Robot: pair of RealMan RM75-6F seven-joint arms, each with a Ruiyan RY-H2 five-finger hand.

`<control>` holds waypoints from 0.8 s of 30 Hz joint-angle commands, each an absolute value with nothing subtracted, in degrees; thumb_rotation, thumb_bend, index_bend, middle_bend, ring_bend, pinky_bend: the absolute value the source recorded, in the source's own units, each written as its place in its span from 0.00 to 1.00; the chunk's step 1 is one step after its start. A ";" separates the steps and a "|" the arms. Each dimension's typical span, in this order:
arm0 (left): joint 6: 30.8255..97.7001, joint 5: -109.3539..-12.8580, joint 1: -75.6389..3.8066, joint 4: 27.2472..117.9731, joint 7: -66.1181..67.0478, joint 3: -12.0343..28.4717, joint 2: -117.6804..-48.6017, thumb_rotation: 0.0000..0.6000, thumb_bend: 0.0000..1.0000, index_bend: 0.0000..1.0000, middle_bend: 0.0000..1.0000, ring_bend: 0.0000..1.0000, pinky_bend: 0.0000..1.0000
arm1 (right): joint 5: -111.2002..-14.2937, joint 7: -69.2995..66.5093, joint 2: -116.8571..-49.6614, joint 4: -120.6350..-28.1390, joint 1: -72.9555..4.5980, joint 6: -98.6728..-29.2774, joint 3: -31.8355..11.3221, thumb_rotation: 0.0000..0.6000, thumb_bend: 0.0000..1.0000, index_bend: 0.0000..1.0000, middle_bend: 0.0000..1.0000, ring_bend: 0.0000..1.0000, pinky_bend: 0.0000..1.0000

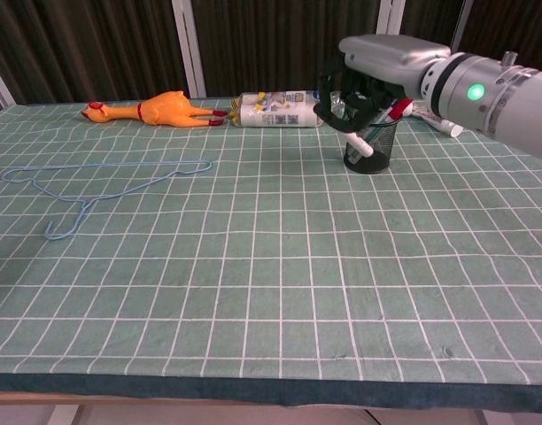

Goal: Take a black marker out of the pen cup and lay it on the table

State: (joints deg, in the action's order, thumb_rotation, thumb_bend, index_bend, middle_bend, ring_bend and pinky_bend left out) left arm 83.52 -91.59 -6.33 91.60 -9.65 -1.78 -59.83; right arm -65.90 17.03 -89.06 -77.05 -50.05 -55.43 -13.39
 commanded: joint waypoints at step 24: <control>83.48 -91.20 -6.19 91.64 -10.33 -1.74 -59.48 1.00 0.48 0.19 0.07 0.08 0.31 | -57.81 16.94 -97.91 -57.27 -49.04 -41.08 -8.45 1.00 0.80 0.84 1.00 1.00 1.00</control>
State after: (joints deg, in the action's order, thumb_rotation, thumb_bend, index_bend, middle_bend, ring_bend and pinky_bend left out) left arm 83.48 -91.22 -6.19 91.64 -10.32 -1.75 -59.49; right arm -57.38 17.41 -97.53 -57.78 -49.12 -41.37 -8.55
